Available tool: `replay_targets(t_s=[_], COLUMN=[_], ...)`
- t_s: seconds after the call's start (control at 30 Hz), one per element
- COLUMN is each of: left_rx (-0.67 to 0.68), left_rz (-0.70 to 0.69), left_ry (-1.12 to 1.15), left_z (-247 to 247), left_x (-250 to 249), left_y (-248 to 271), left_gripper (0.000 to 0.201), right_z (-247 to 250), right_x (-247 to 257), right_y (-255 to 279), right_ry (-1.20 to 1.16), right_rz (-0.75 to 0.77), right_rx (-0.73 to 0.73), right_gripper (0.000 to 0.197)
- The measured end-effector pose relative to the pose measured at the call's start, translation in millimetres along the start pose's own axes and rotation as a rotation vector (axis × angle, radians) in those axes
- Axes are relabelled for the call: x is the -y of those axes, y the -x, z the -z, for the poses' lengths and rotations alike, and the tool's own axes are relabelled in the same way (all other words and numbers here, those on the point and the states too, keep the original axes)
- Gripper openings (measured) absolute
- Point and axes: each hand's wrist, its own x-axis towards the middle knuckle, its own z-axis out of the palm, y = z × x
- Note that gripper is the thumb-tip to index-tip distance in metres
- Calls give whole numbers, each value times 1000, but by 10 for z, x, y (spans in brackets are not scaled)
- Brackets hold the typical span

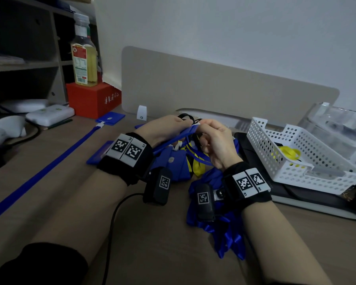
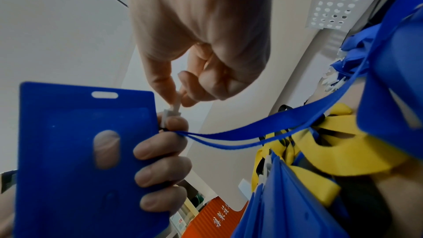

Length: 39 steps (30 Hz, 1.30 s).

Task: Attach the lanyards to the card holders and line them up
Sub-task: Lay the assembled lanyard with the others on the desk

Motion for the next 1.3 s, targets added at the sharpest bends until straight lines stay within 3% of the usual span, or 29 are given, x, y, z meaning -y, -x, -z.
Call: replay_targets(t_s=[0.47, 0.6, 0.73, 0.87, 1.0, 1.3], left_rx=[-21, -169, -309, -348, -383, -411], left_rz=[-15, -37, -13, 17, 42, 28], left_ry=[-71, -53, -202, -314, -404, -422], left_z=[-36, 35, 117, 141, 152, 167], left_x=[-8, 18, 50, 87, 94, 90], left_y=[34, 9, -22, -57, -54, -58], left_gripper=[39, 35, 32, 25, 32, 30], right_z=[-22, -18, -20, -53, -72, -71], right_x=[-43, -39, -80, -72, -53, -66], right_y=[1, -16, -53, -54, -29, -30], right_ry=[56, 20, 70, 149, 198, 245], right_rz=[54, 93, 163, 196, 235, 277], right_rx=[-22, -51, -26, 19, 38, 70], right_gripper=[19, 24, 23, 27, 28, 30])
